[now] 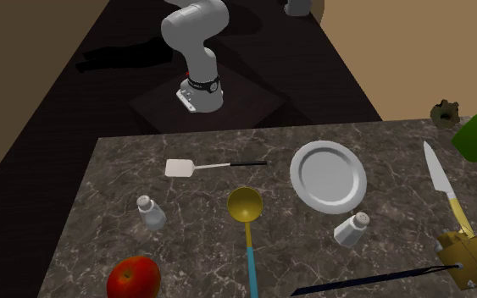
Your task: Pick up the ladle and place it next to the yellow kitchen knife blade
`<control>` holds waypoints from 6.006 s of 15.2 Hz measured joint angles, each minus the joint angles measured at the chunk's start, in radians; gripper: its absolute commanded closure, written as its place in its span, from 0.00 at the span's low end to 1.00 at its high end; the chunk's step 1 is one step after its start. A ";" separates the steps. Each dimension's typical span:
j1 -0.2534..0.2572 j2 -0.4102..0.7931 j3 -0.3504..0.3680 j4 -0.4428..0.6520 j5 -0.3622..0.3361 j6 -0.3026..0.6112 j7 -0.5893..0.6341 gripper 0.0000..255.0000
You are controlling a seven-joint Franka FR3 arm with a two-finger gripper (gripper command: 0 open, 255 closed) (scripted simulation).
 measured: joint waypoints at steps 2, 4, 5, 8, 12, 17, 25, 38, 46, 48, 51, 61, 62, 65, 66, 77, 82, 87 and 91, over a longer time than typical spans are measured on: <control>-0.005 0.017 -0.004 0.004 -0.001 0.011 0.001 0.00; -0.019 0.053 -0.017 -0.003 -0.004 0.045 0.007 0.00; -0.028 0.083 -0.025 0.005 -0.006 0.064 0.010 0.00; -0.054 0.154 -0.054 0.004 -0.011 0.121 0.014 0.00; -0.086 0.265 -0.091 0.020 -0.012 0.197 0.023 0.00; -0.121 0.424 -0.141 0.076 -0.003 0.275 0.031 0.00; -0.174 0.663 -0.222 0.174 0.041 0.370 0.028 0.00; -0.287 1.081 -0.315 0.430 0.192 0.431 0.006 0.00; -0.371 1.288 -0.330 0.573 0.273 0.441 -0.001 0.00; -0.370 1.299 -0.327 0.564 0.280 0.461 -0.003 0.00; -0.371 1.321 -0.320 0.553 0.292 0.493 -0.011 0.00; -0.371 1.327 -0.319 0.547 0.295 0.506 -0.012 1.00; -0.370 1.328 -0.318 0.546 0.295 0.506 -0.012 1.00; -0.370 1.328 -0.318 0.546 0.296 0.506 -0.012 1.00; -0.369 1.328 -0.317 0.546 0.296 0.506 -0.012 1.00; -0.364 1.281 -0.330 0.572 0.271 0.436 0.012 1.00; -0.361 1.250 -0.337 0.595 0.255 0.386 0.028 1.00; -0.358 1.222 -0.343 0.618 0.241 0.337 0.043 1.00; -0.358 1.205 -0.348 0.650 0.231 0.291 0.055 1.00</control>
